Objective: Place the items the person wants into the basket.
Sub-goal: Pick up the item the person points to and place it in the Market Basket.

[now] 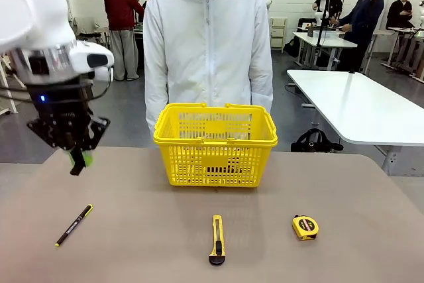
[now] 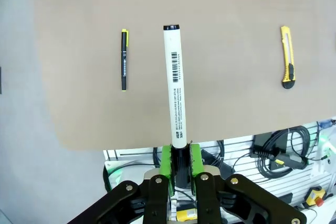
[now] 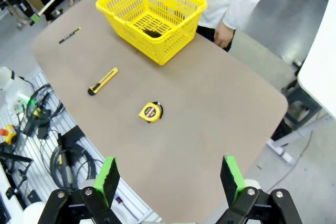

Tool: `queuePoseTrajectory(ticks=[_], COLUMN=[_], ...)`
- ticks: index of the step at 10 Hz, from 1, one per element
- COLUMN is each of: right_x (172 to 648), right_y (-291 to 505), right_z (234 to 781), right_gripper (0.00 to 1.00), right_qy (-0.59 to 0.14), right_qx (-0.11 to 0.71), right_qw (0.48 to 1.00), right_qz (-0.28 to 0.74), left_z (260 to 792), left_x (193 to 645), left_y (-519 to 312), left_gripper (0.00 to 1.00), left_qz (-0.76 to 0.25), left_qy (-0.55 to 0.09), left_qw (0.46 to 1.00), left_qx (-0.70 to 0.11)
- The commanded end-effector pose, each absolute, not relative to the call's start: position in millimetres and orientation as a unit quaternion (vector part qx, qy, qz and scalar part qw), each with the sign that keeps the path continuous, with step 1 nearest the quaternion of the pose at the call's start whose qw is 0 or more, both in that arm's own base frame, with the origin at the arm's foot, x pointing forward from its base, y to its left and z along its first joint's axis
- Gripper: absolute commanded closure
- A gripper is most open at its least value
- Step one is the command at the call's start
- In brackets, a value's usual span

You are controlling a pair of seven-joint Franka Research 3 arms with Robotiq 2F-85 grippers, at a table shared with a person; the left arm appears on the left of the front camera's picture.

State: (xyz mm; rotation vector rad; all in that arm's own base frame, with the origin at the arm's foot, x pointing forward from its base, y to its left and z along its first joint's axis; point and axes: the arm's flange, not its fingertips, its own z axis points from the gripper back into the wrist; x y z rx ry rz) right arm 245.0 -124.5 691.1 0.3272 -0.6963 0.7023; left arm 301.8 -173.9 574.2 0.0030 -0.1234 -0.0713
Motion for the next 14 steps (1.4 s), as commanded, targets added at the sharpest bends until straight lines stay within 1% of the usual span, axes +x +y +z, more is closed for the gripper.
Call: queuePoseTrajectory(ticks=[1,4,5,9,10,11,12,14], right_x=[245,245,245,245,245,245,245,245], right_y=[-124,-124,-124,-124,-124,-124,-124,-124], right_z=[689,689,689,689,689,689,689,689], right_gripper=[0.0,0.0,0.0,0.0,0.0,0.0,0.0,0.0], right_qy=[-0.334,-0.334,-0.334,-0.334,-0.334,-0.334,-0.334,-0.334], right_qx=[0.164,0.164,0.164,0.164,0.164,0.164,0.164,0.164], right_qw=[0.862,0.862,0.862,0.862,0.862,0.862,0.862,0.862], right_qz=[0.343,0.343,0.343,0.343,0.343,0.343,0.343,0.343], left_z=[576,589,583,583,584,601,610,618], left_x=[321,320,319,319,320,370,411,474], left_y=[-177,-174,-179,-179,-181,-189,-206,-251], left_gripper=[1.0,1.0,1.0,1.0,0.84,0.84,0.84,0.84], left_qz=[-0.057,-0.064,-0.056,-0.056,-0.058,-0.16,-0.209,-0.309], left_qy=[-0.047,-0.055,-0.053,-0.053,-0.053,-0.046,-0.042,-0.053], left_qw=[0.997,0.996,0.997,0.997,0.997,0.986,0.977,0.948], left_qx=[0.006,0.016,0.0,0.0,0.001,-0.004,0.005,0.055])
